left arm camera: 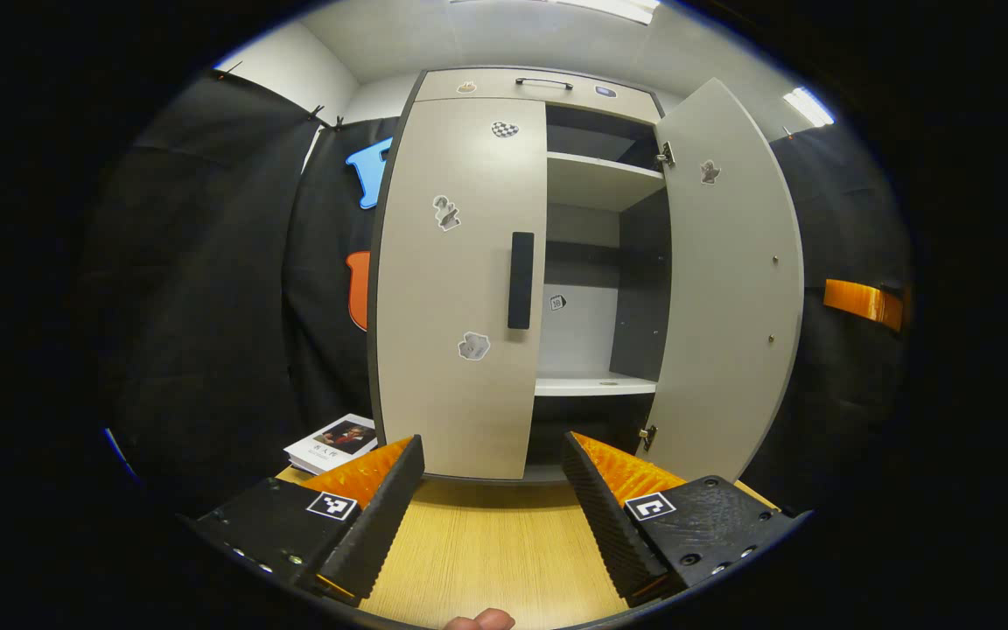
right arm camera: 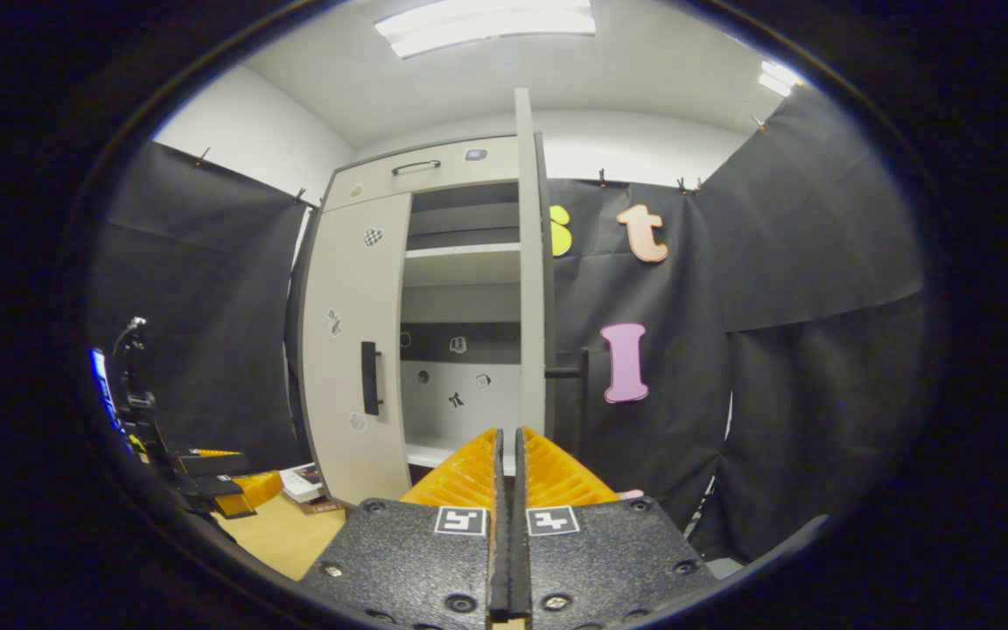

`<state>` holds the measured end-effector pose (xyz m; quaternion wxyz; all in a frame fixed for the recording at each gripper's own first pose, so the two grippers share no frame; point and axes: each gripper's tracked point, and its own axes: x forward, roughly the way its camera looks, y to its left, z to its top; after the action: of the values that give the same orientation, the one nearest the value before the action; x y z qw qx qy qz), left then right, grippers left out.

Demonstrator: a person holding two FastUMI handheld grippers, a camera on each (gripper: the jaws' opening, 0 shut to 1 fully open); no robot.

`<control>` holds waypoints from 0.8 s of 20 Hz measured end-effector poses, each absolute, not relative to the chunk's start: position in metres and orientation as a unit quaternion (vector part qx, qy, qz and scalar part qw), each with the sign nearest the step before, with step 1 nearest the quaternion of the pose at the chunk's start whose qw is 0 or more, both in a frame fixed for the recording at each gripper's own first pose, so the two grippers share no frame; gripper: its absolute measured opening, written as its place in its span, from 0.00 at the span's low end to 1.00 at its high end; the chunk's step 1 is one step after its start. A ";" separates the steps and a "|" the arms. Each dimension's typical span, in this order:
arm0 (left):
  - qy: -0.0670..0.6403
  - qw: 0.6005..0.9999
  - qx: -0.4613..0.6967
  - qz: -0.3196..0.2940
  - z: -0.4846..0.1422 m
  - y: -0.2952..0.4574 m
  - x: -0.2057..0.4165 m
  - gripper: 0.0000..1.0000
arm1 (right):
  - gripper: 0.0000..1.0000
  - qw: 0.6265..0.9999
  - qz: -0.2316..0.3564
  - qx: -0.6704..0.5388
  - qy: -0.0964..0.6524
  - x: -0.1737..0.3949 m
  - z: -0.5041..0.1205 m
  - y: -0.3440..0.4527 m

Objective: Open the right door of the double-door shoe cabinet with the right hand, and open the left door with the left hand.

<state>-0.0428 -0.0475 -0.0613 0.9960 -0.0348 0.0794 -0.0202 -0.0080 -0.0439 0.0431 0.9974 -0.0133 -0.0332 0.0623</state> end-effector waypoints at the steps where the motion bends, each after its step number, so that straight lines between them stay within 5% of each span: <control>1: 0.078 0.996 -0.037 -0.020 -0.060 -0.045 -0.042 0.95 | 0.04 0.997 0.071 -0.014 -0.033 -0.005 0.044 -0.032; 8: 0.061 0.998 -0.017 -0.005 -0.045 -0.015 -0.036 0.95 | 0.04 0.997 0.063 -0.020 -0.038 0.053 0.038 0.011; 16: 0.049 0.999 -0.009 0.001 -0.033 0.003 -0.009 0.95 | 0.04 1.000 -0.028 -0.006 -0.009 0.091 0.012 -0.009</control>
<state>-0.0091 0.0032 -0.0335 0.9988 -0.0088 0.0492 0.0013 0.0905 -0.0085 0.0121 0.9995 -0.0058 -0.0090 -0.0282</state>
